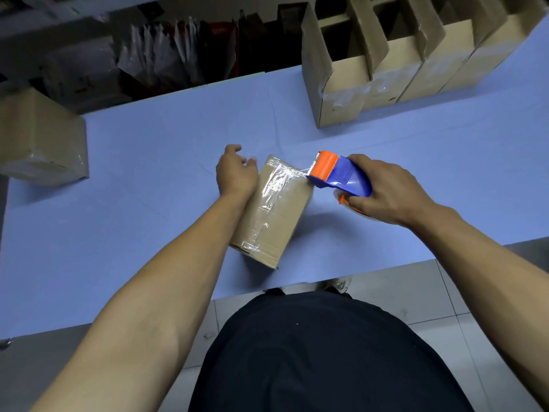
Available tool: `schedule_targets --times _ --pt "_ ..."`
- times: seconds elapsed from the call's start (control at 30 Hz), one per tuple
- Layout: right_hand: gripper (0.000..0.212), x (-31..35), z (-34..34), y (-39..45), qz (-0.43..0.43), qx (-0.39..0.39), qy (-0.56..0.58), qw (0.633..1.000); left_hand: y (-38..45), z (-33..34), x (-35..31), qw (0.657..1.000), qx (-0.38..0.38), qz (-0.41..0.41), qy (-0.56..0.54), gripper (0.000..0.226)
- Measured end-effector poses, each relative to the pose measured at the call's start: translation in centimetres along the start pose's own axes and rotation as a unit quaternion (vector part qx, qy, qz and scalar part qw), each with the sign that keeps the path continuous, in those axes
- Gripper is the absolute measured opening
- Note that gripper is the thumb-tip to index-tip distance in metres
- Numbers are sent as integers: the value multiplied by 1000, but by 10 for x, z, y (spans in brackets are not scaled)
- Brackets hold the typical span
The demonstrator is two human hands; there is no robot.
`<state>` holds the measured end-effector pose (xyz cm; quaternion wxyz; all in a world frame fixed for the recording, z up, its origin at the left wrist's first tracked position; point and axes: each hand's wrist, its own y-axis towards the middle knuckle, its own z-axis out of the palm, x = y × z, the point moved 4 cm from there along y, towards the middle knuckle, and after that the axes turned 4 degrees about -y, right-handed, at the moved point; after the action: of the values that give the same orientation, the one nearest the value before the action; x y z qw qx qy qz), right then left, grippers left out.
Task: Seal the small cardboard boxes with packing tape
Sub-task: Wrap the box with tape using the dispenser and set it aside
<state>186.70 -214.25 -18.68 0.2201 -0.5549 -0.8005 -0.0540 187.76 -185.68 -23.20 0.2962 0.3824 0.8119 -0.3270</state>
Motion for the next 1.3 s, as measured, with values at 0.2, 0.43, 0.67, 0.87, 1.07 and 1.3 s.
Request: schedule_targets --times 0.2,0.43,0.67,0.87,1.07,1.3 --pt "45 12 10 15 -9 -9 -7 1000 -52 22 -29 877 158 404 206 66" --pt "47 23 15 35 -13 -13 -20 1000 -44 29 -5 836 185 370 360 91" --pt "65 -9 16 18 -31 39 1 999 -46 31 -7 838 170 362 372 84" --pt "88 -17 11 10 -9 48 -52 997 -49 32 -10 842 155 360 371 81" --pt "79 -9 3 17 -25 58 -104 993 -49 33 -11 846 154 347 375 81" --pt "60 25 5 39 -1 87 -233 969 -53 38 -12 867 143 321 353 80"
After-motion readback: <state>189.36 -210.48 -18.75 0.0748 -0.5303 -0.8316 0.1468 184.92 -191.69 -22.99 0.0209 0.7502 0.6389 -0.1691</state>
